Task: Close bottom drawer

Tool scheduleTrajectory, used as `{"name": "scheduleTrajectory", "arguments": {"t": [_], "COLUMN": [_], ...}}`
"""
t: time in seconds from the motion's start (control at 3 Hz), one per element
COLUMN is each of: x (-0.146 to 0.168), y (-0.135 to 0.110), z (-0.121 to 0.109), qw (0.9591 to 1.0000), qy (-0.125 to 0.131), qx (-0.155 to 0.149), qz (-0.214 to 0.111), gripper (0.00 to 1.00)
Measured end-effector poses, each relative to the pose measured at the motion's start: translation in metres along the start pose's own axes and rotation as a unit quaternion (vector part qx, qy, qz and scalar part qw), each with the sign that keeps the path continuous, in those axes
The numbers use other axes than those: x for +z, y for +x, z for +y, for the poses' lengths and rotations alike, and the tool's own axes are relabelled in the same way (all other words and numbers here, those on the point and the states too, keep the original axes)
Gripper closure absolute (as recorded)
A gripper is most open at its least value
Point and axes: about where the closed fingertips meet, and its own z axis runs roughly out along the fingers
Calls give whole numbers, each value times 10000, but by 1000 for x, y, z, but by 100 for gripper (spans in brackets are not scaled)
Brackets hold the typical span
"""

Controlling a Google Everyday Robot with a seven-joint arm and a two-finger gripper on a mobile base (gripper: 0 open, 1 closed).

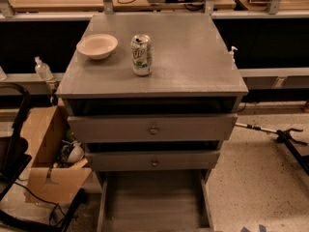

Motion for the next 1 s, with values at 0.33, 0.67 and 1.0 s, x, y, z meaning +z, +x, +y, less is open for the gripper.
{"name": "scheduleTrajectory", "arguments": {"t": [0.33, 0.67, 1.0], "x": [7, 35, 80], "y": [21, 17, 20], "z": [26, 43, 35], "qw": [9998, 9979, 9951], "qy": [-148, -394, -357], "qx": [-61, -258, -214], "qz": [-113, -446, -894], "gripper": [100, 100, 100]}}
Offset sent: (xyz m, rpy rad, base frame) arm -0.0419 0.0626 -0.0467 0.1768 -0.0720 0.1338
